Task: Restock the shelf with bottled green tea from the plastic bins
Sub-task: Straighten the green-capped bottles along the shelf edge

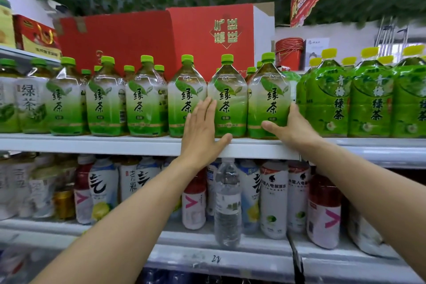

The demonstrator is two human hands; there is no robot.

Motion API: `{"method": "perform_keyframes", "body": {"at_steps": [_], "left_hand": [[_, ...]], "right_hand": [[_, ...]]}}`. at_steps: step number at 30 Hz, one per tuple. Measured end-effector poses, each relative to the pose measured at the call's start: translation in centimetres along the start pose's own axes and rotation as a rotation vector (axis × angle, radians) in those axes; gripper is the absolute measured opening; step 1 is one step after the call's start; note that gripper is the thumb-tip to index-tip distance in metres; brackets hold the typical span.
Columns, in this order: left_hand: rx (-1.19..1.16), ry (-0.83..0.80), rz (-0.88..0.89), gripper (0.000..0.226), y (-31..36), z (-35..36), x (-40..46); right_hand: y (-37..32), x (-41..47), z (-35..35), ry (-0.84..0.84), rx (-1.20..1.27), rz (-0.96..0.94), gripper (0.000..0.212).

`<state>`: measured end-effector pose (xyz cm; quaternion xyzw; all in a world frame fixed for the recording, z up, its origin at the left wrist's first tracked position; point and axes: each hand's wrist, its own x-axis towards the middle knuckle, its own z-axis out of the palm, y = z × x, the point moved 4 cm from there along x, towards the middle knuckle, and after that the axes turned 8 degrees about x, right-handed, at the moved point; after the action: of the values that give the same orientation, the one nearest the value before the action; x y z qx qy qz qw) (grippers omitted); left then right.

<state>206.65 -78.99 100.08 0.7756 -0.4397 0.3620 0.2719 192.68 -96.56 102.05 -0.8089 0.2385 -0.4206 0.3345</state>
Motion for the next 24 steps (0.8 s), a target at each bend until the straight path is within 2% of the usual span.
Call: {"method": "perform_keyframes", "body": {"at_steps": [7,10,13,15,19,24], "left_hand": [[0.122,0.057,0.017,0.103,0.1,-2.5,4.2],[0.249,-0.011,0.040,0.112,0.4,-3.5,6.5],[0.302,-0.093,0.045,0.125,0.6,-4.0,8.4],[0.298,-0.112,0.051,0.132,0.6,-4.0,9.4],[0.368,-0.118,0.081,0.129,0.3,-3.7,10.0],[0.345,-0.129,0.113,0.124,-0.6,-3.9,10.2]], "right_hand": [[-1.2,1.8,-1.0,-0.107,0.278,0.025,0.089],[-1.0,2.4,-0.6,-0.158,0.379,0.028,0.080],[-0.9,2.9,-0.4,-0.179,0.440,0.016,0.058],[-0.7,3.1,-0.3,-0.155,0.464,-0.003,0.057],[-0.2,3.1,0.2,-0.083,0.468,-0.046,0.065],[-0.2,3.2,0.6,-0.084,0.468,-0.051,0.066]]}}
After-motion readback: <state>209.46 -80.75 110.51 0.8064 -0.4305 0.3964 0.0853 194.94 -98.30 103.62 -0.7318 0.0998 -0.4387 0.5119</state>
